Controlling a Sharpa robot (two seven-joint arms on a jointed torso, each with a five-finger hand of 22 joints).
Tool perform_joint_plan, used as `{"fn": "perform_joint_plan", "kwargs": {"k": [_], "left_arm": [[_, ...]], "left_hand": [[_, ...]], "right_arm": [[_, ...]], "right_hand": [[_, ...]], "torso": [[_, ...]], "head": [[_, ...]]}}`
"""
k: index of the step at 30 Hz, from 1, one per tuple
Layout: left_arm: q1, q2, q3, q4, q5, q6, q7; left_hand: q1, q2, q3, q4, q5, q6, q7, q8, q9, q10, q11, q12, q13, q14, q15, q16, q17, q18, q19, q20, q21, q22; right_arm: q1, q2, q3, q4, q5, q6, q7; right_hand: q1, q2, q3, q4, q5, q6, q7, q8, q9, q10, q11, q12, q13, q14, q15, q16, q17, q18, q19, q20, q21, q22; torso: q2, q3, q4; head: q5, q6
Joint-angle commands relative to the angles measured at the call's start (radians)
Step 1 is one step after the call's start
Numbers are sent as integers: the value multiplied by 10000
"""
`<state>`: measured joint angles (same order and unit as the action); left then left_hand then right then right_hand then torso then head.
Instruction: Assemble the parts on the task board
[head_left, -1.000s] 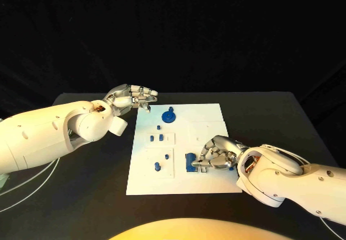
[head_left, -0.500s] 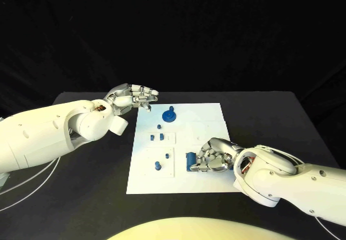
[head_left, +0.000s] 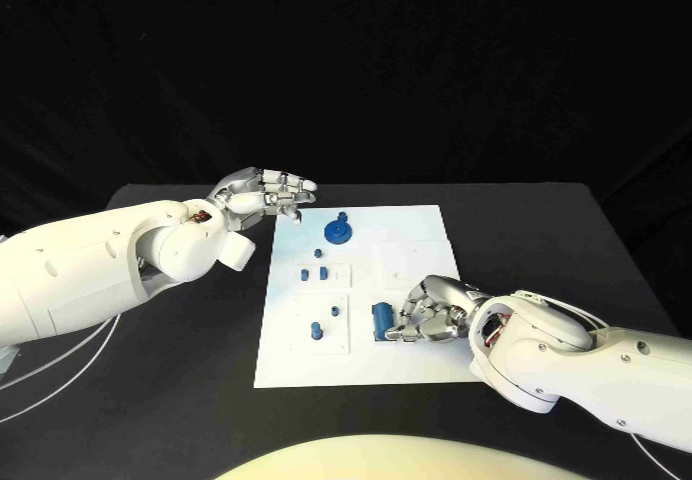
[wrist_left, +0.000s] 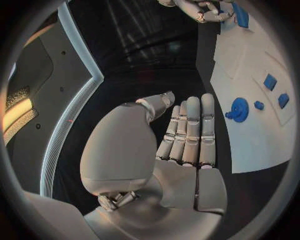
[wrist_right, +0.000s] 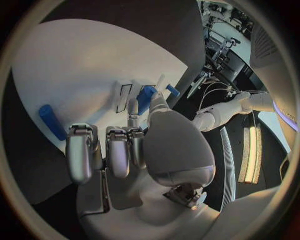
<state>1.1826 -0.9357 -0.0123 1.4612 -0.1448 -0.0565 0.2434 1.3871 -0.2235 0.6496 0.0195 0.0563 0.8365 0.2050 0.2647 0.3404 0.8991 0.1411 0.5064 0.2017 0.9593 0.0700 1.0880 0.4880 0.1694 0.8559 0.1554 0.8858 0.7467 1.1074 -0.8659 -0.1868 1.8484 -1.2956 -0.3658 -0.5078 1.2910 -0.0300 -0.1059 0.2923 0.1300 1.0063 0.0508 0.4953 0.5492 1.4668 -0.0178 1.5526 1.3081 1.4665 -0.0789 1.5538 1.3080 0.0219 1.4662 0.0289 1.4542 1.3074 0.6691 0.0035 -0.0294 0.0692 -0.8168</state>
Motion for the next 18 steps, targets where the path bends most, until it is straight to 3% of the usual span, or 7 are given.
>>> {"fn": "perform_joint_plan", "kwargs": {"k": [1, 11, 14, 18], "left_arm": [[5, 4, 5, 28, 51, 136, 42], [5, -15, 4, 27, 51, 119, 45], [5, -19, 3, 25, 51, 114, 46], [5, -19, 3, 23, 51, 114, 47]], "left_hand": [[-66, 66, 22, 56, 7, -36, 14, -65, -11, -88, 2, 42, -13, -58, -10, -63, -17, 147, -6, 74, -64, -15], [-65, 70, 25, 58, 7, -36, 14, -65, -12, -92, 2, 44, -15, -60, -10, -63, -18, 147, -5, 75, -70, -19], [-64, 76, 31, 63, 8, -38, 13, -66, -13, -98, 1, 48, -18, -65, -10, -64, -19, 148, -3, 76, -81, -26], [-64, 76, 31, 63, 8, -38, 13, -66, -13, -98, 1, 48, -18, -65, -10, -64, -19, 148, -3, 76, -81, -26]], "right_arm": [[3, -36, 10, -50, -109, 77, 8], [3, -73, 9, -42, 7, 691, 576], [3, -85, 9, -34, -30, 791, 659], [3, -116, 9, -17, -77, 796, 702]], "right_hand": [[8, 79, 56, -1, 27, 70, 10, -8, -17, 915, -12, -7, 2488, 936, -18, -18, 2109, -20, 824, -20, 39, 2370], [117, -167, -18, -20, -99, 51, 16, -10, -44, 905, -10, -24, 2477, 934, -22, -22, 2101, -13, 816, -26, -1, 2360], [156, -425, 4, -4, -707, 68, 31, 15, -61, 903, 5, -28, 2476, 936, -8, -19, 2112, -10, 810, -18, -22, 2356], [135, -667, 50, 4, -789, 73, 36, 30, -69, 899, 9, -35, 2473, 938, -5, -17, 2120, -10, 809, -15, -23, 2356]], "torso": [[0, 6, -2], [-1, 3, 2], [0, 3, 4], [0, 1, -1]], "head": [[12, -1], [14, -7], [10, -10], [18, -10]]}}
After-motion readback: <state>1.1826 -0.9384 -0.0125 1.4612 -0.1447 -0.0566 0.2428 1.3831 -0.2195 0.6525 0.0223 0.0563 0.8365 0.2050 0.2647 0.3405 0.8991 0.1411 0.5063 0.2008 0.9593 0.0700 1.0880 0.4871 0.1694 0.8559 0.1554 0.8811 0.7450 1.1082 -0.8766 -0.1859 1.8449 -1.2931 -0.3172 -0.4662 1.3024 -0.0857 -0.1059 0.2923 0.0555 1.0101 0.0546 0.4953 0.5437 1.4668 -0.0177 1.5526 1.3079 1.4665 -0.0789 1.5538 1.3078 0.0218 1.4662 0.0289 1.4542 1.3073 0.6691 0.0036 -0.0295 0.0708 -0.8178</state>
